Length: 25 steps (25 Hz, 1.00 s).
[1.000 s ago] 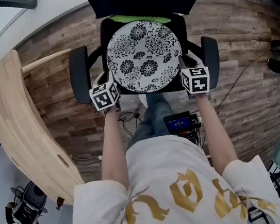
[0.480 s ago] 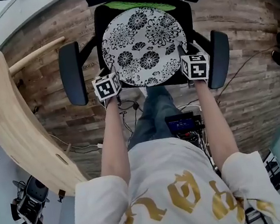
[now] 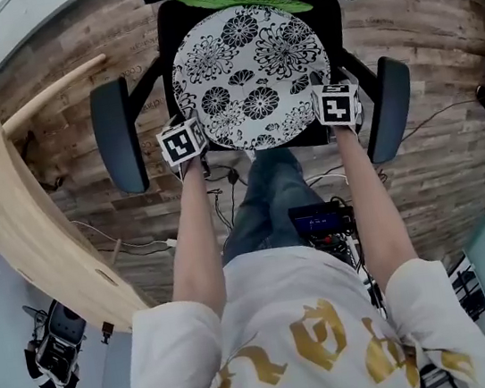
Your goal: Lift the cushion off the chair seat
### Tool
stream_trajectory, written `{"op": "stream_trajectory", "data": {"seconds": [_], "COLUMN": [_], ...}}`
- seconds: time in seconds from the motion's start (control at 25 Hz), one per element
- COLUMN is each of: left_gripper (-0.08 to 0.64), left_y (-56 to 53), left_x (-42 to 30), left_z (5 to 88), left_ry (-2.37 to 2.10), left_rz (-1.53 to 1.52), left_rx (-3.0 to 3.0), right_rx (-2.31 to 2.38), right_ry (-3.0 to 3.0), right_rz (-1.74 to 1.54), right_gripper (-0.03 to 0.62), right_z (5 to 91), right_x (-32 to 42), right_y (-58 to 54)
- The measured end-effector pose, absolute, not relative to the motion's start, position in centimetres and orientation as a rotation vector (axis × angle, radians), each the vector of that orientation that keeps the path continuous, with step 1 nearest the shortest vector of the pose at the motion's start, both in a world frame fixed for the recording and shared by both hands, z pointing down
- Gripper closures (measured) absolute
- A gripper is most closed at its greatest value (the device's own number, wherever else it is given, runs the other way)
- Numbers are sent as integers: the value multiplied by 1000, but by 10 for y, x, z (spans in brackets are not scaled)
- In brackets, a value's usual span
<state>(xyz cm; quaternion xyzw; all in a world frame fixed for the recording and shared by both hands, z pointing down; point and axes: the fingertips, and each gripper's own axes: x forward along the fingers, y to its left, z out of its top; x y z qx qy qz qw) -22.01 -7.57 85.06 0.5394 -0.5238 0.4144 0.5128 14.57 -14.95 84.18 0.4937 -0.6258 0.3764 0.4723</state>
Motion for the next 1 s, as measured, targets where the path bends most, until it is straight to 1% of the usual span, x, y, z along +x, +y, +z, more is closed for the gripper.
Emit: {"op": "stream_trajectory", "data": {"seconds": [0.12,0.28,0.44,0.56,0.68,0.76,0.88,0.92,0.96,1.0], "left_gripper": [405,405,411,442,513,528,533,535,537,537], "left_y": [-81,-87,-86,-86,-87,-87,-86,-86,-87,-88], "left_x": [-226,-225,-227,-228,-222,-219,-219,-219,-219,-219], "left_z": [858,868,871,870,870,869,864,862,860,858], "left_ry": [-1281,-1294,-1311,-1310,-1263,-1236,-1212,-1208,-1204,-1202], "left_rz": [987,877,951,974,1013,1039,1049,1041,1028,1014], "left_rx": [1279,1217,1222,1251,1283,1285,1290,1293,1297,1303], "right_rx": [1206,1148,1133,1122,1101,1064,1017,1009,1000,987], "right_ry": [-1517,-1520,-1479,-1466,-1461,-1451,-1451,-1458,-1466,-1472], "right_rz": [927,889,929,928,911,886,878,880,879,873], "right_gripper": [369,360,360,360,360,363,425,476,546,559], "right_z": [855,872,887,888,888,886,881,879,876,875], "right_x": [148,145,147,148,148,146,139,136,131,128], "right_y": [-156,-166,-165,-166,-166,-167,-164,-164,-164,-164]}}
